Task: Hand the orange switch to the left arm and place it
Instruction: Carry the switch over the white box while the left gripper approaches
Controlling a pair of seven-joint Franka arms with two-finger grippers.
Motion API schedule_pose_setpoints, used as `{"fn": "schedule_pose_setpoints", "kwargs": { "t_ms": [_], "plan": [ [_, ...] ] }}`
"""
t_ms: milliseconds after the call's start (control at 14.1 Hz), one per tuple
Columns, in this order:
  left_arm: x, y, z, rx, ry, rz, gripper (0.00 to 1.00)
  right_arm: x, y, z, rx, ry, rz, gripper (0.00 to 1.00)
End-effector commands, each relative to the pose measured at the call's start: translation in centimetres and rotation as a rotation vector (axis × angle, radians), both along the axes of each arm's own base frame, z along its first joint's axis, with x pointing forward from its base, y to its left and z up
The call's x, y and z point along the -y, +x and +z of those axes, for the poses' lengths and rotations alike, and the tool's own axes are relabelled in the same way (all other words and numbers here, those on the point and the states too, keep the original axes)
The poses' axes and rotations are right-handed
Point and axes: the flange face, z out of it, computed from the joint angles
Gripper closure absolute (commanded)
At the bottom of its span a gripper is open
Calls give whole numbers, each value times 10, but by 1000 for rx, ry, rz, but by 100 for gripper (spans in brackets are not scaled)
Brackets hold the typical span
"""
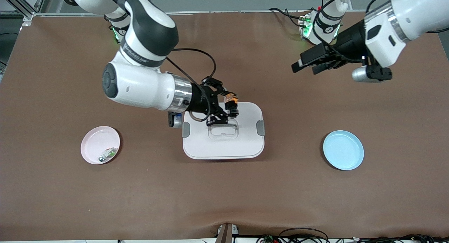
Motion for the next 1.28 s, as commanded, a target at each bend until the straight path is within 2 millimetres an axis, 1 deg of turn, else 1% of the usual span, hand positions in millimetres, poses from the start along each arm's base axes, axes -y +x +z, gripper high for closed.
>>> {"fn": "schedule_pose_setpoints", "kwargs": {
  "t_ms": [0,71,213,355,426,497,569,782,853,995,1137,1208],
  "plan": [
    [22,5,-12,1,-34,8,0,-14,-4,22,-4,12,-38,100],
    [31,8,-18,0,-44,9,0,-17,-6,26,-5,12,-45,100],
    [45,13,-32,-12,-56,19,0,-28,-12,25,5,2,-45,100],
    [55,15,-38,-14,-67,28,0,-36,-17,25,20,-11,-58,100],
    [58,15,-37,-18,-71,41,0,-38,-18,24,20,-14,-56,100],
    [64,13,-37,-19,-74,48,0,-37,-17,22,19,-15,-59,100],
    [65,14,-37,-17,-77,56,0,-37,-16,23,21,-13,-60,100],
    [73,20,-47,-15,-90,64,0,-37,-16,24,24,-10,-63,100],
    [74,26,-56,-22,-93,70,0,-37,-16,24,25,-9,-64,100],
    [80,30,-63,-17,-99,75,0,-37,-16,24,26,-9,-65,100],
    [82,38,-77,-27,-106,88,0,-37,-15,25,31,-5,-70,100],
    [88,38,-80,-31,-114,86,0,-38,-16,25,30,-5,-69,100]
  ]
}}
